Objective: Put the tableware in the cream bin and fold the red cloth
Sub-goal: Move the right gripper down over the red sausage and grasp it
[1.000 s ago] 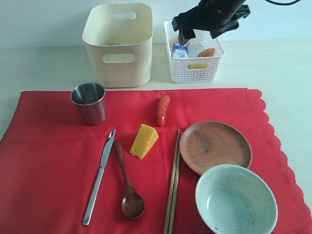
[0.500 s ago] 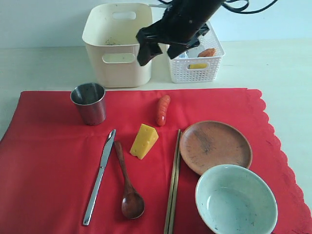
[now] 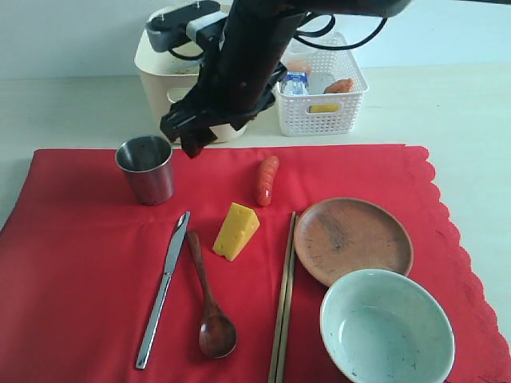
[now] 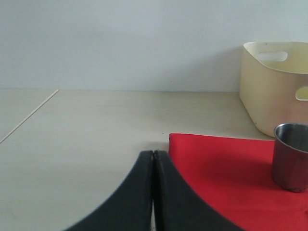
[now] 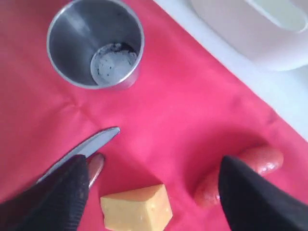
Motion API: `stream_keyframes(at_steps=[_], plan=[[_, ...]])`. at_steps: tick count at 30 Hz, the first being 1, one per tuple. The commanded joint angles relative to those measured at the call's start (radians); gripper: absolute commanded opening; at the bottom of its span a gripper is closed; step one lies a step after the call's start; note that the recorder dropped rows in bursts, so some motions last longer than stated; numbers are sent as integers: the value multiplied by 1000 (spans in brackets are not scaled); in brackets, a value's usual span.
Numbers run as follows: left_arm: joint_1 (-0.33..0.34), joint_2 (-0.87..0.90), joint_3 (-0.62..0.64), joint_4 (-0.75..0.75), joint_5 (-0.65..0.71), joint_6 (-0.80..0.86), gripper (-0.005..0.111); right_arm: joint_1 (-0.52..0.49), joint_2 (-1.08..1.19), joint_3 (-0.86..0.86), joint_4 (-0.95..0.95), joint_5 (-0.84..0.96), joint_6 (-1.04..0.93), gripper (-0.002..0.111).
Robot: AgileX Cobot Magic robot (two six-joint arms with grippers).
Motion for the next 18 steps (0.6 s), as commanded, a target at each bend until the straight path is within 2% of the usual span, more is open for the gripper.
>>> stream_keyframes(at_steps=[1,4,6,10,13,15,18], plan=[[1,-5,0,-8,-3,0,0,11,-14,103,-6,-59,6,49],[1,-5,0,-8,-3,0,0,11,-19,165,-1,-113,6,34],[1,-5,0,-8,-3,0,0,11,-19,184,-1,-133,8,29],[1,-5,0,-8,-3,0,0,11,-19,184,-1,-134,6,28],[1,-5,0,-8,-3,0,0,11,-19,184,-18,-132,-3,30],[1,-5,0,-8,-3,0,0,11,-19,184,-47,-132,-3,35],[1,-5,0,-8,-3,0,0,11,-19,184,-65,-132,-26,51]])
